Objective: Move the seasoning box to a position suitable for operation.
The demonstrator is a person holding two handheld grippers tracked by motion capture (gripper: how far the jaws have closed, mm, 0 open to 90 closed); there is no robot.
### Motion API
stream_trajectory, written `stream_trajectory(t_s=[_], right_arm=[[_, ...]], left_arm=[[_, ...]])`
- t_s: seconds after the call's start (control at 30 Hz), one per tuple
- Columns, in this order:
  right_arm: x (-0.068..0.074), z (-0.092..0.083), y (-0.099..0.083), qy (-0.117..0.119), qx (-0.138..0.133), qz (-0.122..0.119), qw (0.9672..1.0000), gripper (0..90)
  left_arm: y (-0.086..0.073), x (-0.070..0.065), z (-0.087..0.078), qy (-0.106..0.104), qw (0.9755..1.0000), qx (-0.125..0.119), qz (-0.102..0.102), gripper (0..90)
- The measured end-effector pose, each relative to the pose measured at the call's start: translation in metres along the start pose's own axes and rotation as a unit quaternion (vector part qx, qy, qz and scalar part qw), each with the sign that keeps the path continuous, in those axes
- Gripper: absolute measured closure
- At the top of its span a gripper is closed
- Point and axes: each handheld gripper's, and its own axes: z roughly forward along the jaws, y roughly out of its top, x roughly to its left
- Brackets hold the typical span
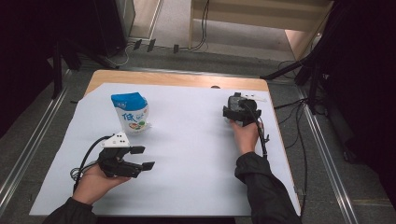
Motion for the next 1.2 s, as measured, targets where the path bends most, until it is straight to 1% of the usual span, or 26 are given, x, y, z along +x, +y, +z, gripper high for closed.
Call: stream_trajectory(t_s=[0.03,0.1,0.13,0.2,0.27,0.3,0.33,0.37,0.4,0.43,0.6,0.67,0.73,0.8,0.93,1.0,1.03,1.17,1.2], right_arm=[[0.000,0.001,-0.001,-0.001,0.000,0.003,1.0000,7.2],[-0.002,0.002,-0.001,-0.001,0.001,-0.005,1.0000,7.9],[-0.002,0.002,-0.001,0.003,0.000,-0.010,0.9999,8.3],[-0.002,0.001,-0.001,0.002,-0.004,-0.022,0.9998,11.1],[-0.001,-0.003,-0.001,-0.005,-0.012,-0.040,0.9991,15.5],[-0.002,-0.004,0.000,-0.004,-0.013,-0.043,0.9990,15.9],[-0.002,-0.005,0.000,-0.002,-0.009,-0.037,0.9993,15.9],[-0.002,-0.005,0.000,-0.001,-0.008,-0.039,0.9992,15.9],[-0.001,-0.005,0.000,-0.002,-0.008,-0.043,0.9990,16.0],[-0.001,-0.005,0.000,-0.002,-0.006,-0.051,0.9987,16.0],[-0.001,-0.011,0.000,0.013,-0.001,-0.042,0.9990,16.1],[-0.001,-0.013,0.000,0.018,0.001,-0.046,0.9988,16.2],[-0.001,-0.018,-0.001,0.022,-0.002,-0.049,0.9986,16.1],[0.000,-0.025,-0.001,0.028,-0.008,-0.051,0.9983,16.2],[0.005,-0.039,-0.001,0.040,-0.016,-0.058,0.9974,16.2],[0.008,-0.048,-0.002,0.048,-0.020,-0.063,0.9967,16.2],[0.010,-0.054,-0.003,0.054,-0.023,-0.065,0.9962,16.2],[0.016,-0.072,-0.007,0.072,-0.032,-0.074,0.9941,16.2],[0.018,-0.077,-0.008,0.076,-0.033,-0.074,0.9938,16.2]], left_arm=[[0.000,0.000,0.000,0.001,1.0000,0.000,-0.001,30.3],[0.000,0.001,0.000,0.001,1.0000,0.001,-0.001,30.3],[0.000,0.001,0.000,0.002,1.0000,0.002,-0.004,30.3],[0.000,0.002,0.000,0.001,1.0000,0.000,-0.005,30.3],[0.000,0.002,0.000,0.003,1.0000,-0.002,-0.004,30.3],[0.000,0.003,0.000,0.004,1.0000,-0.002,-0.005,30.4],[0.000,0.003,0.000,0.006,1.0000,0.000,-0.004,30.4],[0.001,0.003,0.001,0.008,1.0000,0.002,-0.003,30.5],[0.001,0.004,0.001,0.006,1.0000,0.003,-0.001,30.5],[0.001,0.004,0.001,0.008,1.0000,0.003,-0.001,30.6],[0.003,0.005,0.003,0.008,1.0000,0.003,-0.003,30.8],[0.004,0.006,0.003,0.004,1.0000,0.003,-0.003,31.0],[0.006,0.008,0.005,0.002,1.0000,0.002,-0.002,31.8],[0.008,0.009,0.006,-0.005,1.0000,0.004,-0.003,33.1],[0.011,0.010,0.011,-0.009,0.9999,0.009,-0.002,34.4],[0.014,0.010,0.014,-0.016,0.9998,0.009,0.000,35.0],[0.014,0.010,0.014,-0.016,0.9998,0.010,-0.001,35.0],[0.019,0.011,0.020,-0.020,0.9997,0.013,0.006,35.0],[0.020,0.011,0.021,-0.022,0.9997,0.013,0.004,35.0]])
